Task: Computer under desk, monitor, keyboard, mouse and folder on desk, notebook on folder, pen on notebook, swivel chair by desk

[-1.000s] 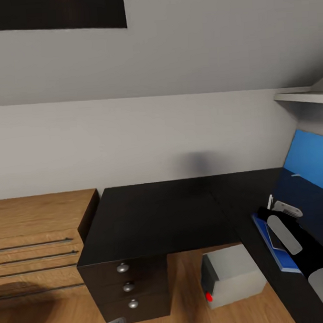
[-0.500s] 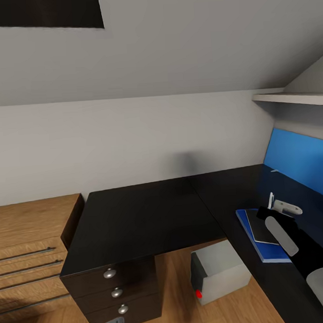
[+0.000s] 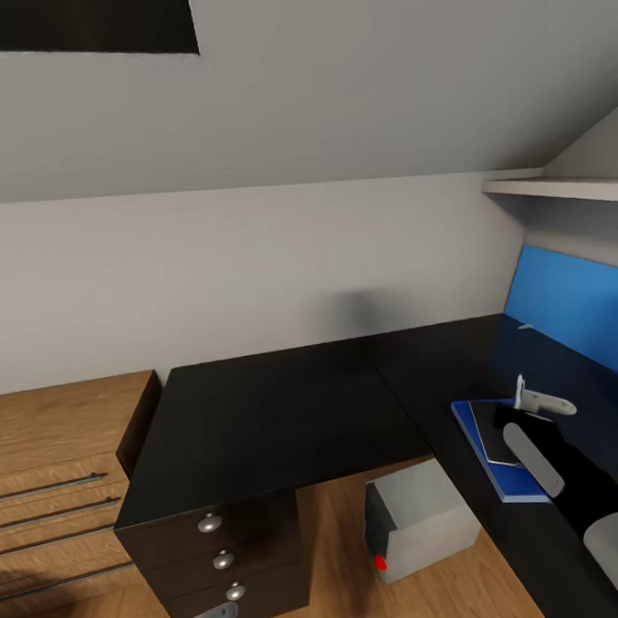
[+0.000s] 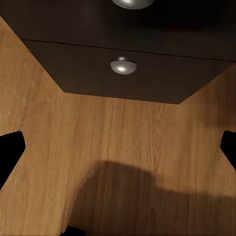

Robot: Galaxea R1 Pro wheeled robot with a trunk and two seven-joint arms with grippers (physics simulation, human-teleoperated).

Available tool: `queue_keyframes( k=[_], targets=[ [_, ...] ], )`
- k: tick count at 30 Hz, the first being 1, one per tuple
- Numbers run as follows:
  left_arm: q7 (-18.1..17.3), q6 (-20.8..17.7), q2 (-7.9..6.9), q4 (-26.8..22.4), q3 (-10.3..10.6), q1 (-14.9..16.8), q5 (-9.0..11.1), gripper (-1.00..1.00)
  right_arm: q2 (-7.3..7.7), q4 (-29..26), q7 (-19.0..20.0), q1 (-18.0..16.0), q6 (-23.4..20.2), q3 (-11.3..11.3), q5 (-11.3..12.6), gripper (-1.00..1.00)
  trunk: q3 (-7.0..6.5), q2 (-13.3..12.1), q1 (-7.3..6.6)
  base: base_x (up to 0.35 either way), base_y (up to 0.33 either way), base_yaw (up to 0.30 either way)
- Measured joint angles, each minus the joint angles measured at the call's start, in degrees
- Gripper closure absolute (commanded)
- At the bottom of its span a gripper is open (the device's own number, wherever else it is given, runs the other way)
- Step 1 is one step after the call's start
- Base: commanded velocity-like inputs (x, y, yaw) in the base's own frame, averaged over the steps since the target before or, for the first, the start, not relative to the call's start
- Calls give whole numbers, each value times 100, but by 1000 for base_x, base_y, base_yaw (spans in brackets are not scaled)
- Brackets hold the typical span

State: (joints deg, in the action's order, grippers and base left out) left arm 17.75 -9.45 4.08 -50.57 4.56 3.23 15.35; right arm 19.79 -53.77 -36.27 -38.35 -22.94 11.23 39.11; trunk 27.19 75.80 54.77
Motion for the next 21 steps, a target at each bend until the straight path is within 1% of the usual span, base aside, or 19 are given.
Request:
queue_keyframes(
  k=[2,8,10,12,16,21],
  targets=[
    [0,0,0,-3,0,0,0,-100,0,209,7,-7,-10,3,-18,100,0,0,0,0,0,0],
    [0,0,0,-3,0,0,0,-100,-1,388,39,-13,-131,7,-23,100,0,0,0,0,0,0],
    [0,0,0,-3,0,0,1,-100,-1,521,134,-19,-163,7,-28,100,0,0,0,0,0,0],
    [0,0,0,-3,0,0,2,-100,-1,698,394,-24,-194,6,-35,100,0,0,0,0,0,0],
    [0,0,0,-3,0,0,0,-100,-1,755,503,-27,-206,6,-47,100,0,0,0,0,0,0],
    [0,0,0,-3,0,0,1,-100,-1,766,527,-27,-208,6,-49,100,0,0,0,0,0,0]
  ],
)
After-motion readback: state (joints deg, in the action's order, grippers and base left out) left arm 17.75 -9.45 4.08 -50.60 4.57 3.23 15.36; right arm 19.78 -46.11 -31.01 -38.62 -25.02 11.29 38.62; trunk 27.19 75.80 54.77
